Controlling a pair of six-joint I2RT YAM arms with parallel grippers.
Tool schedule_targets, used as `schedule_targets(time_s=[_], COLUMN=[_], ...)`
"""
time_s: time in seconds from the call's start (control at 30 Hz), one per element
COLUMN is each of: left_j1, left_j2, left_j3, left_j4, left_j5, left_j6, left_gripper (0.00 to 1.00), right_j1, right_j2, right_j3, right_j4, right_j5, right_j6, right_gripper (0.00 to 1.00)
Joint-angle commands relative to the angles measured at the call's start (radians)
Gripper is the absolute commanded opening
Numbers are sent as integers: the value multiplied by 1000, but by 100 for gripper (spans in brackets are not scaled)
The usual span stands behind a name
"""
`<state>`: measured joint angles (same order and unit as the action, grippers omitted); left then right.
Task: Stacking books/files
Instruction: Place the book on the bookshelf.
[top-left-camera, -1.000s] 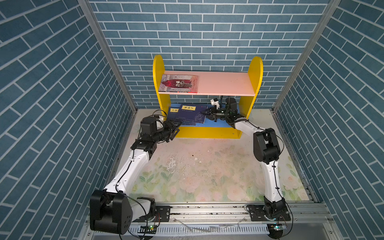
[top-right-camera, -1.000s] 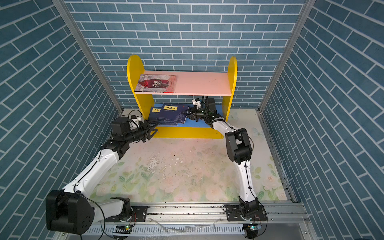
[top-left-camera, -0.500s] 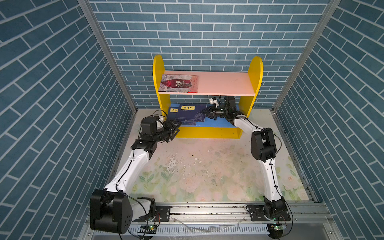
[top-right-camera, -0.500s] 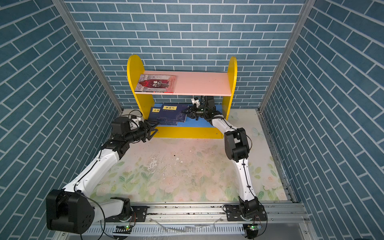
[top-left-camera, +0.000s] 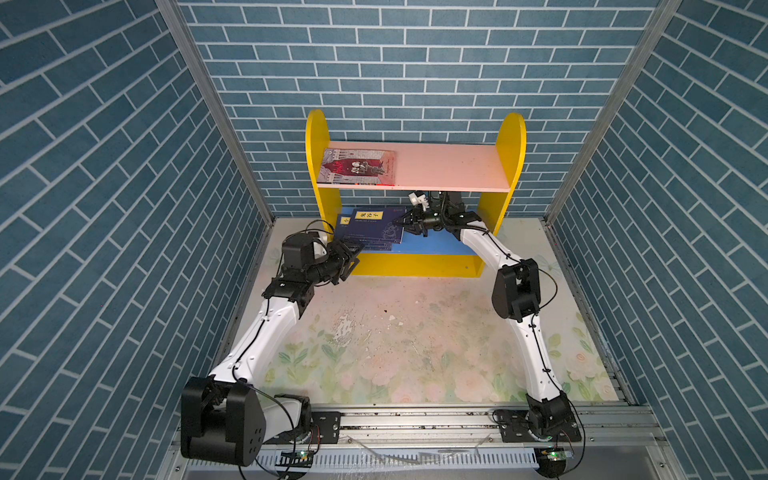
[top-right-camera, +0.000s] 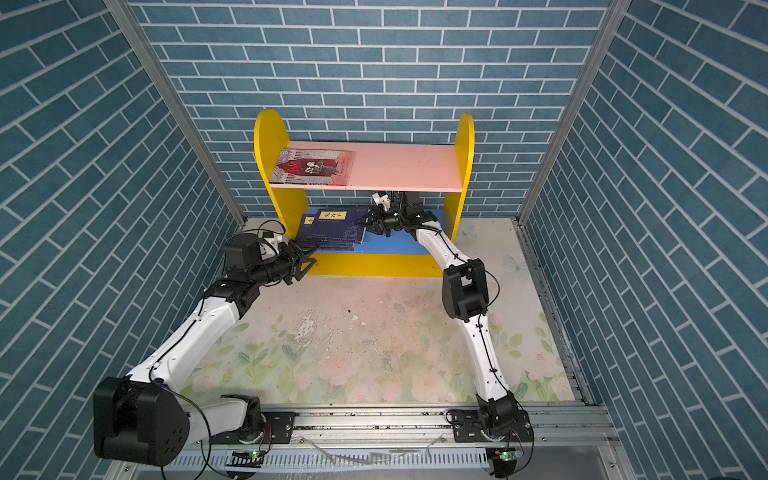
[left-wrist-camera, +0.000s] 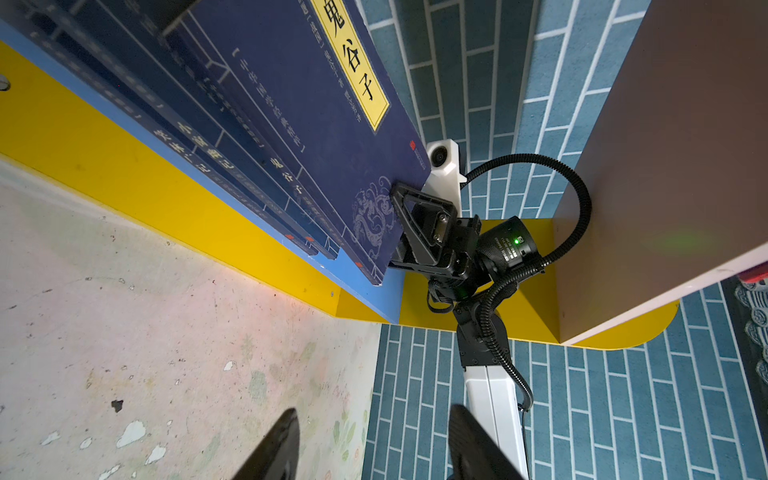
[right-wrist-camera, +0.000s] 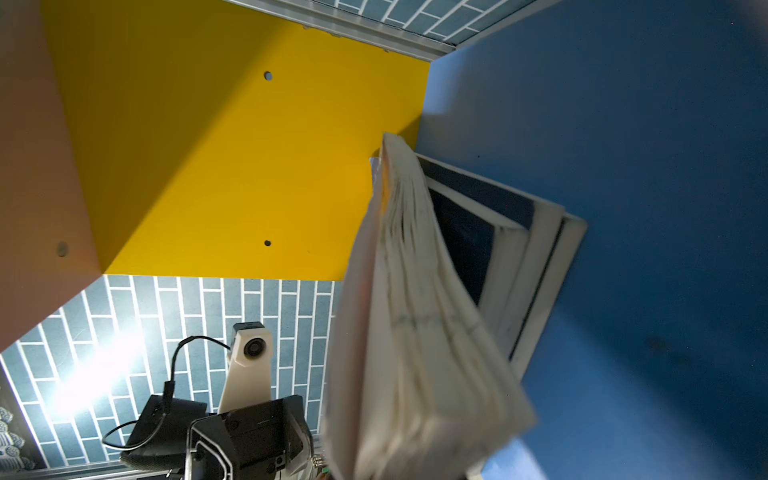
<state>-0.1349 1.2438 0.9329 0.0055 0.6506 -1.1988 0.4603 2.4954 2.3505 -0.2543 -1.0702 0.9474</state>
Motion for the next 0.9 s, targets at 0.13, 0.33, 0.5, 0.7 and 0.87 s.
schedule_targets(time_s=[0.13, 0.33, 0.5, 0.7, 0.87], left_j1=[8, 8, 9, 9, 9], left_j2=[10, 14, 22, 17, 17], left_j3=[30, 36, 39, 41, 37], left_j4=[16, 23, 34, 41, 49], left_j5=[-2, -2, -2, 6, 9], left_j6=[10, 10, 7, -1, -16], left_gripper=[59, 59, 59, 59, 60], right_j1=[9, 8, 2, -5, -5], right_j2=[36, 13, -23, -93, -155], right_j3=[59, 58, 48, -25, -125], right_j4=[-99, -156, -178, -144, -79], right_j5=[20, 66, 121, 182, 203], right_j6=[-88, -137, -150, -129, -71], right_gripper=[21, 39, 47, 55, 56])
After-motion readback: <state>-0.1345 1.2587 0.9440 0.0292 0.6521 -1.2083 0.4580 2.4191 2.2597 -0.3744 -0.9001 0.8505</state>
